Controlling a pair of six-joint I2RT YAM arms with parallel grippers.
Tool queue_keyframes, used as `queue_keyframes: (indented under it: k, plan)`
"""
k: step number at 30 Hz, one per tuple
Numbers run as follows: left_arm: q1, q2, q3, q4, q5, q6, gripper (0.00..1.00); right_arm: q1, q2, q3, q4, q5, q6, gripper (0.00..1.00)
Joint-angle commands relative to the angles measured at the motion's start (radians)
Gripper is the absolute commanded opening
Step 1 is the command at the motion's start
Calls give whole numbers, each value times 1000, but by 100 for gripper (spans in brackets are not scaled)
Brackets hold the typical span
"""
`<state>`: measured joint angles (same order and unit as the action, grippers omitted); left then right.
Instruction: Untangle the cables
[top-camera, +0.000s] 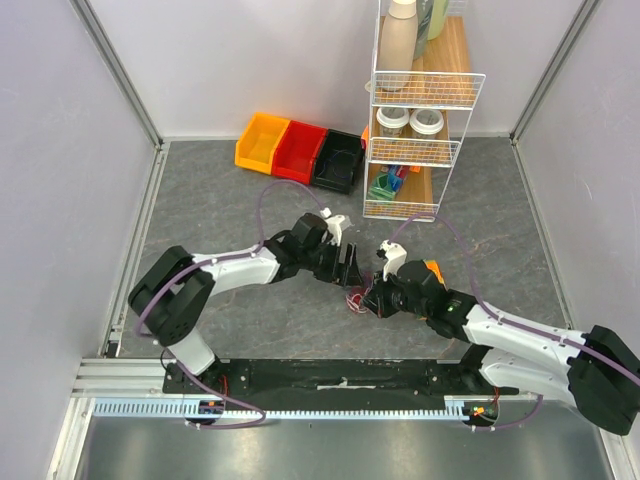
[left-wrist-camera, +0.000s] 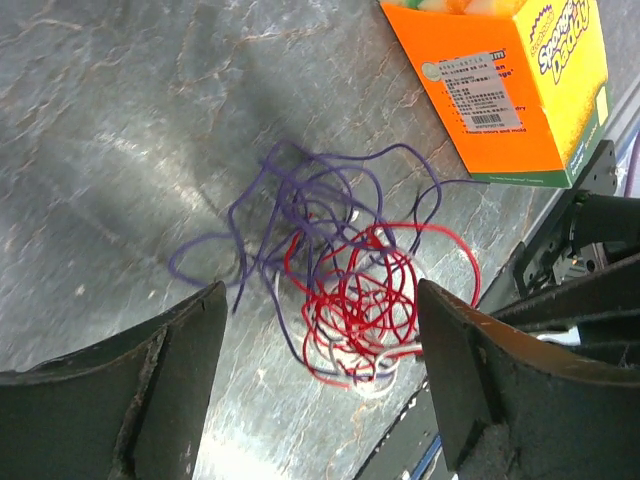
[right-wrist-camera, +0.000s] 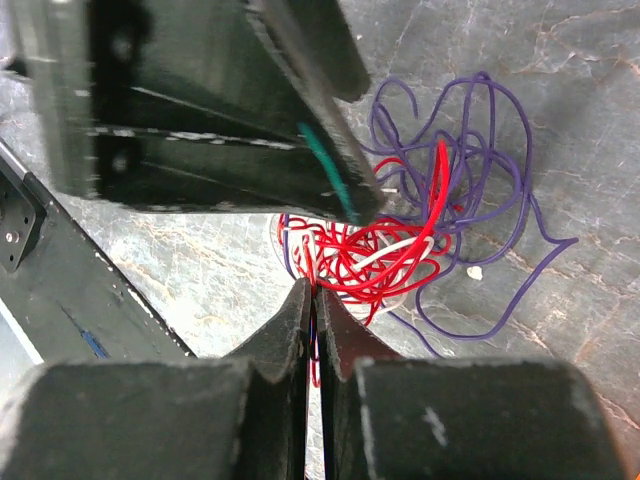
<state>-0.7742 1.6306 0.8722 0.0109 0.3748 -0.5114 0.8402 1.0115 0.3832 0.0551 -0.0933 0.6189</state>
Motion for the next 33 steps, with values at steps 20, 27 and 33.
queue_keyframes:
  k: [20,27,33]
  plan:
    - [7,-408,-121,-112,-115,74,2,0,-16,17,-113,49,-33,6]
    - [7,-780,-67,-356,-357,126,2,-1,38,17,-140,138,4,4]
    - [9,-1086,79,-453,-689,234,2,-1,70,5,-109,125,16,4]
